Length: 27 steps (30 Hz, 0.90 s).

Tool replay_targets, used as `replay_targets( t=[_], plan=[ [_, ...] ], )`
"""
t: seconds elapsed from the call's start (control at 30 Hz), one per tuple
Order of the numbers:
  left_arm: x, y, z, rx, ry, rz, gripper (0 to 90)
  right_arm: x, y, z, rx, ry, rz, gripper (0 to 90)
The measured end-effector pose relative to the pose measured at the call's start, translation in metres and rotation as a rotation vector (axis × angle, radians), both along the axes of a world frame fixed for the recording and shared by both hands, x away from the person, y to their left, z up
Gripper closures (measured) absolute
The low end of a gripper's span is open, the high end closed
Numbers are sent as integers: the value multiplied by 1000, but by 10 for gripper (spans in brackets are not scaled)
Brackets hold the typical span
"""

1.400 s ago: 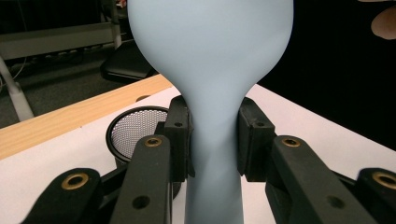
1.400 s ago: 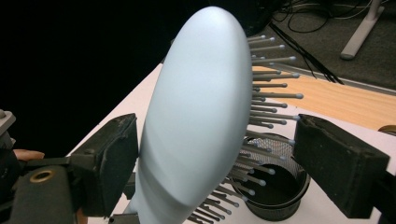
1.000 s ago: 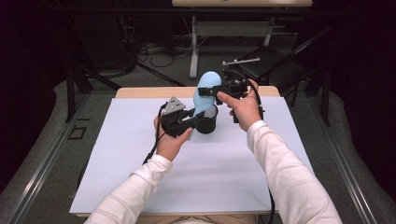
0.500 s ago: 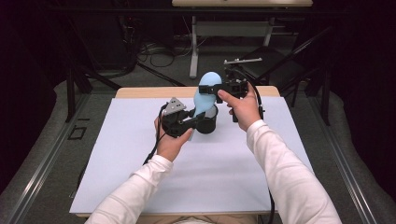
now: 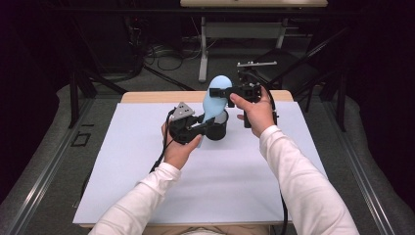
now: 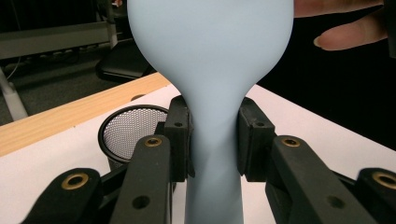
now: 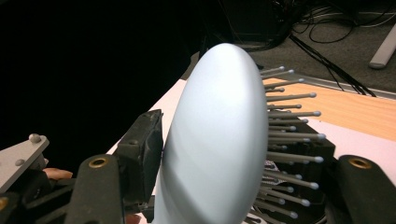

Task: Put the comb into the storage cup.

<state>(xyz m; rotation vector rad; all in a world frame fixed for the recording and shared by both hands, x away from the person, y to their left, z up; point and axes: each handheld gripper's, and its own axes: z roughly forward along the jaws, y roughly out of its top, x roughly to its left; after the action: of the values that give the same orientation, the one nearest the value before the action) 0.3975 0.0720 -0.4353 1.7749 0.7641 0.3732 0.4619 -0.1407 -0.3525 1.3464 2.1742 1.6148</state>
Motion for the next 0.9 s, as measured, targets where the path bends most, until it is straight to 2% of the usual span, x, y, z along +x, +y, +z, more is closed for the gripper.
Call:
replay_targets(
  t=[0.33,0.9],
  plan=[
    [0,0,0,1,1,0,697,0,1,-1,-12,-5,0,360],
    [1,0,-2,3,5,-3,697,2,-1,-3,27,18,7,394]
  ],
)
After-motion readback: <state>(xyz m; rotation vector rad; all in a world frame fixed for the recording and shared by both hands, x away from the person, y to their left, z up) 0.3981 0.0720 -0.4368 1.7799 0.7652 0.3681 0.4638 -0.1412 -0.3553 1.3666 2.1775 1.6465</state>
